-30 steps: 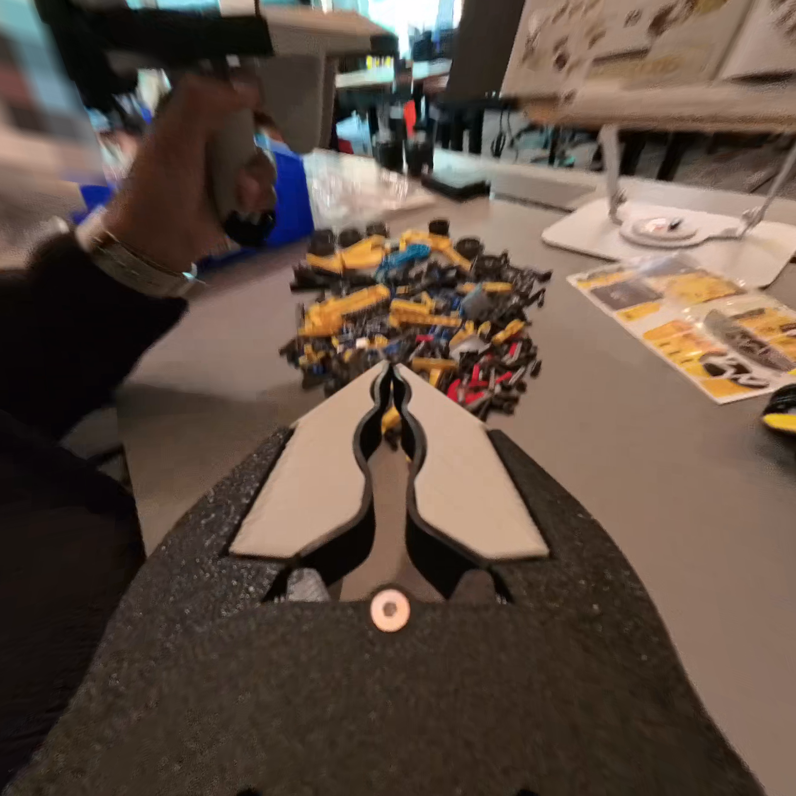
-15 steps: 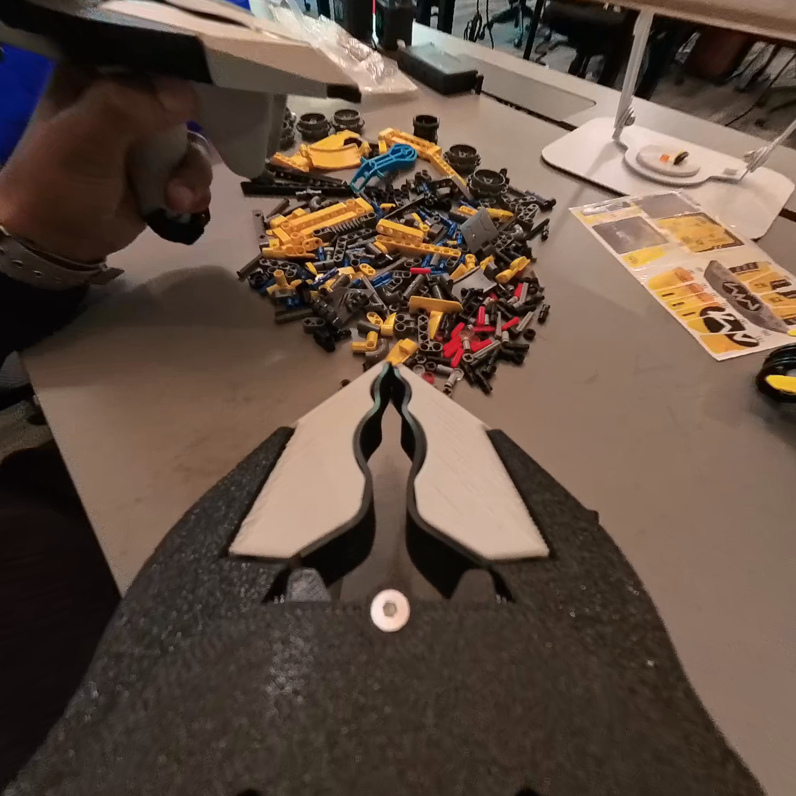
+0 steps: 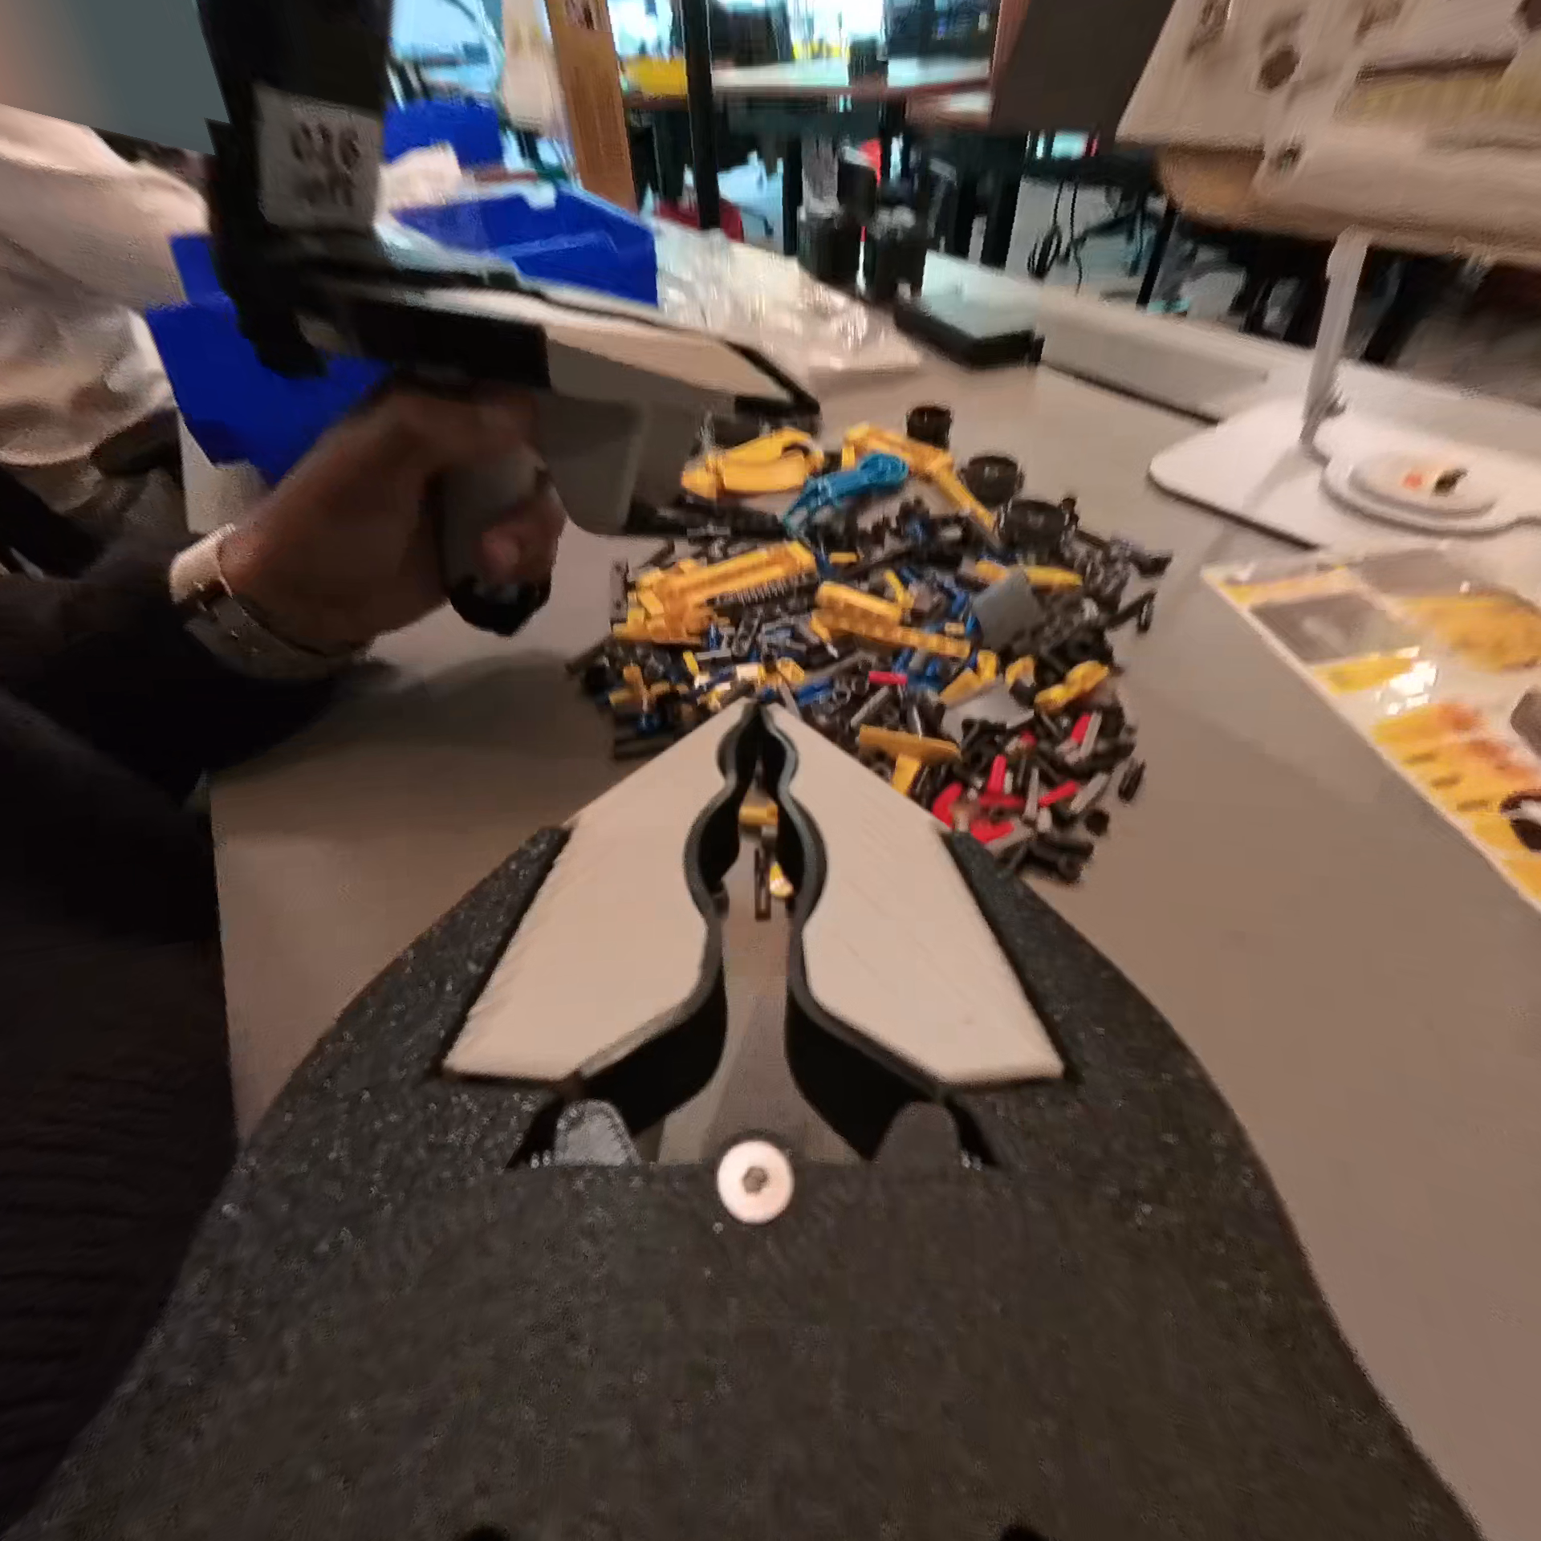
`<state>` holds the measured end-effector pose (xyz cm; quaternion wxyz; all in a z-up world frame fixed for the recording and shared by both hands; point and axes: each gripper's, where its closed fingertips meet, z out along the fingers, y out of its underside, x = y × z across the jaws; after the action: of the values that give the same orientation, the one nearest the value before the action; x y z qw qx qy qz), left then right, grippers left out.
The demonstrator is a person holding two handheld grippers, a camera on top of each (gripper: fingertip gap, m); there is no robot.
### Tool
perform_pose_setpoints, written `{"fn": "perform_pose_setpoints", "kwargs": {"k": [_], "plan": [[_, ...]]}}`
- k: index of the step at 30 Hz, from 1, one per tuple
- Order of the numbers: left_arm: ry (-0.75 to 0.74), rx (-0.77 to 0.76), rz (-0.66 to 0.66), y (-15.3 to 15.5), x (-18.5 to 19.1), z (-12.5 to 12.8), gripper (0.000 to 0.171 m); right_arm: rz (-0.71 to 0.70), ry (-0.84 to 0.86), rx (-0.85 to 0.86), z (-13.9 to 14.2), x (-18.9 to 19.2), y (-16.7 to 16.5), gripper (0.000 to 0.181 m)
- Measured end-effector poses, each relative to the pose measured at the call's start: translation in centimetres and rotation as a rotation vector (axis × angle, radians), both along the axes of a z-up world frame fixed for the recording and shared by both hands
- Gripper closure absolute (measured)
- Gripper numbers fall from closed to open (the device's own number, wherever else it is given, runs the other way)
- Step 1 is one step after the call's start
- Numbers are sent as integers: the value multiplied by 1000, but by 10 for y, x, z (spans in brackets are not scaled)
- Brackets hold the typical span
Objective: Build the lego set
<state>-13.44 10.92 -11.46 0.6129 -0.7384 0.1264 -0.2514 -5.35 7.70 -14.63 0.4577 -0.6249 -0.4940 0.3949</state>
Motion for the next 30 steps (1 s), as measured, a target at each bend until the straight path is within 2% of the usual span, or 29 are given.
{"fn": "perform_pose_setpoints", "kwargs": {"k": [4,7,12,16,20,25,30], "plan": [[9,41,20,-6,-5,9,147,42,31,34,4,-10,-7,181],[33,74,25,-10,-4,10,154,91,68,131,11,-5,-22,181],[-23,64,-42,-16,9,9,155,21,96,203,13,8,-20,181],[12,81,6,-16,1,8,155,29,153,131,18,13,-16,181],[-39,126,14,-20,-4,18,155,50,161,20,16,12,-9,181],[-74,145,6,-22,-6,24,154,30,199,27,21,17,-8,181],[-50,150,-5,-23,-1,23,154,-61,146,23,13,20,3,181]]}}
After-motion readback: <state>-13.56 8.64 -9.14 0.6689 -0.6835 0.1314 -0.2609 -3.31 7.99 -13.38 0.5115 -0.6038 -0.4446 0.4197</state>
